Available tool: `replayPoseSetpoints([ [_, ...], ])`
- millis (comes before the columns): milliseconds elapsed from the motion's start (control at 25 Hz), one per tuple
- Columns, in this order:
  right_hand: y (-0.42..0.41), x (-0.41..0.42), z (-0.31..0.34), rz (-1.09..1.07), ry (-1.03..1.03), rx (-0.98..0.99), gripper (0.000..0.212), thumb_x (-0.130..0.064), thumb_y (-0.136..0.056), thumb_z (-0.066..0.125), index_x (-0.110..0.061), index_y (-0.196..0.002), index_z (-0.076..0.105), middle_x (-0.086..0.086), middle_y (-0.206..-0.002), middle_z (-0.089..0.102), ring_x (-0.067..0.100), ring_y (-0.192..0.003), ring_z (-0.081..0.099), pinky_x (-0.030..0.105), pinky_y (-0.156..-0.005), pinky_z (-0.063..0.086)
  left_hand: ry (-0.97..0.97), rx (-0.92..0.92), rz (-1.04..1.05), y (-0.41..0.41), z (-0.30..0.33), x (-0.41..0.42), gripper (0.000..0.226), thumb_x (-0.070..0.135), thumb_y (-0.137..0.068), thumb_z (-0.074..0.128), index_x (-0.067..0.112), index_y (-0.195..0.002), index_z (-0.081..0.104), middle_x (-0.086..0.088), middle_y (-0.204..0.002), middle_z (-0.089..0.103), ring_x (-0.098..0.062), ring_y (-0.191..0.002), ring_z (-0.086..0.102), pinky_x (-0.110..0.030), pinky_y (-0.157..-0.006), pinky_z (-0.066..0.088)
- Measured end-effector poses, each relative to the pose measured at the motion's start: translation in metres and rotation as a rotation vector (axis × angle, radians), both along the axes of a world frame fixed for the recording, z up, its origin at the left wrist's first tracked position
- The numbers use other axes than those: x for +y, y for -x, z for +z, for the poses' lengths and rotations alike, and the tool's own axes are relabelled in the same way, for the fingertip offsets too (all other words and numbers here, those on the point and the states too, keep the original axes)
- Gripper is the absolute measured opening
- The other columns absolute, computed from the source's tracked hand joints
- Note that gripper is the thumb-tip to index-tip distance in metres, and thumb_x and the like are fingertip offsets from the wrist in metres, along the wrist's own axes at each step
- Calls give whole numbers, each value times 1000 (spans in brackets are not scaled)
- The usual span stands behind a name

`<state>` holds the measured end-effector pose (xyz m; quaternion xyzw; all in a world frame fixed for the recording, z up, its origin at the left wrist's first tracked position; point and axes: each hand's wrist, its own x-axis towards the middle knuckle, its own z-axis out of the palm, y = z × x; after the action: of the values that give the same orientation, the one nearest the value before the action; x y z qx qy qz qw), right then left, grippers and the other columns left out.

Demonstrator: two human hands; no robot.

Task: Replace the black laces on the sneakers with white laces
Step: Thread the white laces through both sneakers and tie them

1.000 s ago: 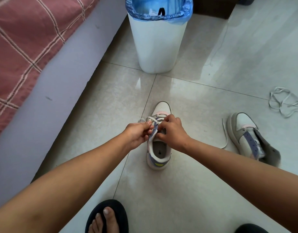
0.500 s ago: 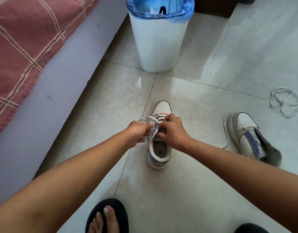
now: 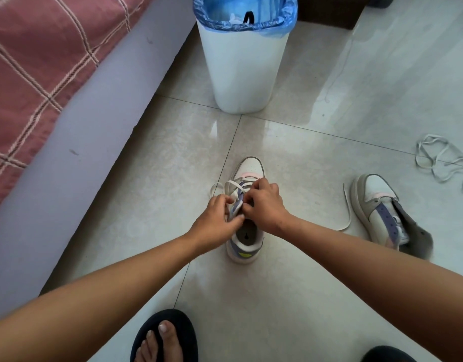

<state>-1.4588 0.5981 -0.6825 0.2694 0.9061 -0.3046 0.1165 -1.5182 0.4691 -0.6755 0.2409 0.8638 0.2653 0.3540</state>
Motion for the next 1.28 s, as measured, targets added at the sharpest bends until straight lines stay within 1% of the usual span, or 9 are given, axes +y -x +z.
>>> replayPoseSetpoints([
  [200,-14,0,21,267,-211,-37,23,-17,-94,45,-7,-107,61,11,-128,40,33,-116,37,38,-88,37,177,91,41,-16,-10,2,34,31,-94,45,9,-118,49,-11,-117,59,-29,-104,55,-35,-78,42],
  [360,-79,1,42,806,-384,122,8,-20,-66,54,-20,-63,61,2,-75,59,23,-66,58,26,-49,42,192,66,136,-20,-11,6,30,32,-93,45,9,-113,51,-10,-111,60,-28,-99,55,-32,-72,38],
  [440,-123,-3,43,1054,-323,-67,13,-29,-59,70,-23,-64,60,-3,-68,58,18,-61,57,24,-46,35,224,84,135,-20,-11,6,31,34,-94,44,11,-113,50,-8,-111,60,-27,-99,55,-31,-71,37],
  [560,-157,-5,35,1219,-134,-590,21,-14,-88,50,-7,-107,56,15,-110,59,35,-104,54,38,-74,41,203,39,141,-16,-8,5,35,39,-93,45,14,-117,49,-5,-111,61,-24,-98,55,-30,-73,38],
  [760,-103,1,33,623,-229,-274,32,-30,-98,38,-12,-124,44,8,-124,52,29,-117,47,36,-89,40,18,-77,241,8,-9,-2,41,48,-92,46,17,-118,49,-6,-106,62,-22,-93,59,-37,-85,47],
  [920,-51,-5,30,238,-251,-13,30,-33,-96,47,-8,-112,54,11,-115,54,31,-109,48,39,-79,42,-77,-251,435,38,-1,22,31,32,-93,51,12,-117,49,-9,-110,57,-20,-84,57,-31,-68,45],
  [1040,-31,-17,26,227,-400,79,35,-34,-68,80,-5,-83,65,15,-89,60,34,-80,59,37,-55,45,6,-386,409,34,9,30,29,33,-91,52,12,-109,47,-6,-97,54,-19,-76,54,-26,-57,41],
  [1160,-26,-24,22,253,-488,-30,33,-25,-43,87,-10,-63,65,11,-74,59,28,-63,58,29,-46,40,142,-164,-1,10,7,16,46,34,-85,58,14,-122,40,-3,-99,56,-19,-84,56,-27,-60,44],
  [1280,-26,-20,16,226,-476,-36,37,-18,-27,86,-12,-53,60,8,-62,55,26,-49,53,23,-42,34,150,-89,-9,4,7,13,49,26,-86,56,11,-129,37,-8,-101,57,-23,-86,57,-28,-61,45],
])
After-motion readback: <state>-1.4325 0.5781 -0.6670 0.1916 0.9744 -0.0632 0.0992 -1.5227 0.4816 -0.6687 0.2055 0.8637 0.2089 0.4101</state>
